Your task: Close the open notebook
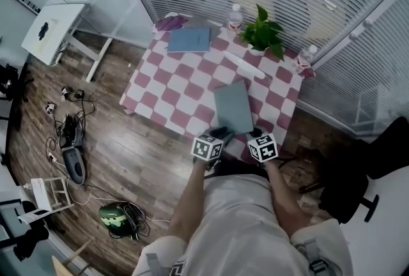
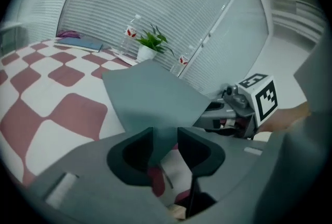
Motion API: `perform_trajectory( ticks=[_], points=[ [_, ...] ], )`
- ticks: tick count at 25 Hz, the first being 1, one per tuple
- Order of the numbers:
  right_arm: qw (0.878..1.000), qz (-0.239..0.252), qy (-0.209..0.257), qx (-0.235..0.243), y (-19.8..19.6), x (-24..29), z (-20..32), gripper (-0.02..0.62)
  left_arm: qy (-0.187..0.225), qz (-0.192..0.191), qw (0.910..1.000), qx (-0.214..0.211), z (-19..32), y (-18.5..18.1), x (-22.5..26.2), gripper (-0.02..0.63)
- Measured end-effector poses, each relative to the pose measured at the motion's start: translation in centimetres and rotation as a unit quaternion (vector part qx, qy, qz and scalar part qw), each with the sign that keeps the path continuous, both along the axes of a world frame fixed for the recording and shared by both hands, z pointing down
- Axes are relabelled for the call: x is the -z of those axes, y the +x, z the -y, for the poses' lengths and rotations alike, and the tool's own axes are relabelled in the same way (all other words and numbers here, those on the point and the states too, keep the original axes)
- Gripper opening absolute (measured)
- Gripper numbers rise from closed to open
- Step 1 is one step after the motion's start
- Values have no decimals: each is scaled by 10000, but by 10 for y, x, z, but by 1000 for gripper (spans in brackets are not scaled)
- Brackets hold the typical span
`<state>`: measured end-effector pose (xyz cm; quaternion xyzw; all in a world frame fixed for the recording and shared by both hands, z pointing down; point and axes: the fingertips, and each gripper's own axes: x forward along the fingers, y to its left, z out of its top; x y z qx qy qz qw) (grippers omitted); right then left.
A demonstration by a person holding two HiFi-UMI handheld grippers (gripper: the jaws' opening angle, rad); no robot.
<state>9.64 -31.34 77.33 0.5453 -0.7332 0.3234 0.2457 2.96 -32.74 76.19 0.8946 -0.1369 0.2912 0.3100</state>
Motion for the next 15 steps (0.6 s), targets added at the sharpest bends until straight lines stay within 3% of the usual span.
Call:
perform_trajectory(
  ticks=[8,15],
  points=[
    [9997,0,-4,-227,8,-2,-21,1,757,739,9925,-612,-4,5,-5,146],
    [9993,3,285,-243,18,14,-39,0,1075,805,9902,-374,-3,2,-7,144]
  ],
)
